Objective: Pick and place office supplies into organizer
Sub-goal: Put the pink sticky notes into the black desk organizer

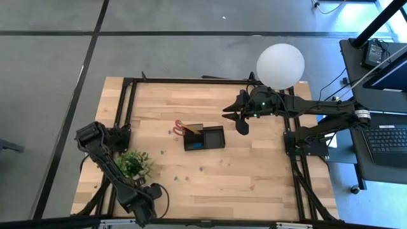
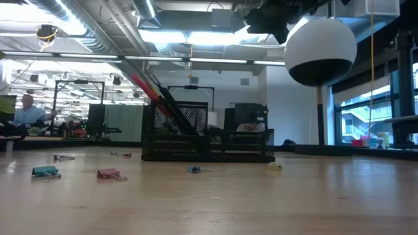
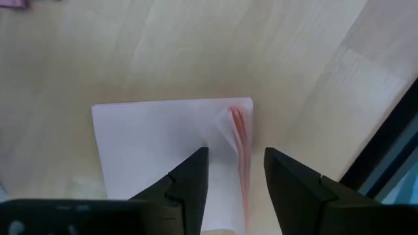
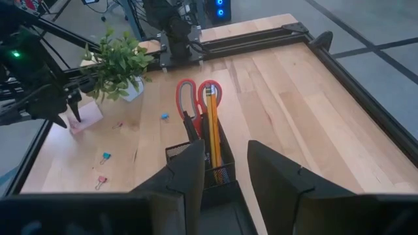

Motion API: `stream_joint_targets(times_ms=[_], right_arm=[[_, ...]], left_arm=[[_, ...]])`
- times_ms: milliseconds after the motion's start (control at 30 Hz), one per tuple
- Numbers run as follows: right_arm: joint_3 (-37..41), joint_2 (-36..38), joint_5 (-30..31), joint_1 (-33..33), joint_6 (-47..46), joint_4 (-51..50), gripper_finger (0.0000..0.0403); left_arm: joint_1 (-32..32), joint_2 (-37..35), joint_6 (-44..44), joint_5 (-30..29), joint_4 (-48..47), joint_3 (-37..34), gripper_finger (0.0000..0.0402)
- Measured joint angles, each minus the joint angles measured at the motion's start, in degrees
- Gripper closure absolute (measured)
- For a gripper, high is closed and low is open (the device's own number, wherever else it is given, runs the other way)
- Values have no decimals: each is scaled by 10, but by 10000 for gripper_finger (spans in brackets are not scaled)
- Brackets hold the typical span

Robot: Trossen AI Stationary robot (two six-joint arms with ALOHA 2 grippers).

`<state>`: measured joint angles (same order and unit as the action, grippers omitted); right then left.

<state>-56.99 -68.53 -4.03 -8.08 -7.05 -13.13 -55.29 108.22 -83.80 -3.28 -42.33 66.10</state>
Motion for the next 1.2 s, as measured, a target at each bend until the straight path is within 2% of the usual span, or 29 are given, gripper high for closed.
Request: stream_joint_targets(times_ms=[500,933,1200], right_arm=[[0,0,0,0,0,0,281],[0,0,0,0,0,0,281],[0,0,0,0,0,0,281]], left_arm=[[-1,3,-12,-1,3,4,320],[0,2,-55,-2,12,3,349],[0,1,-45,-2,14,12,397]])
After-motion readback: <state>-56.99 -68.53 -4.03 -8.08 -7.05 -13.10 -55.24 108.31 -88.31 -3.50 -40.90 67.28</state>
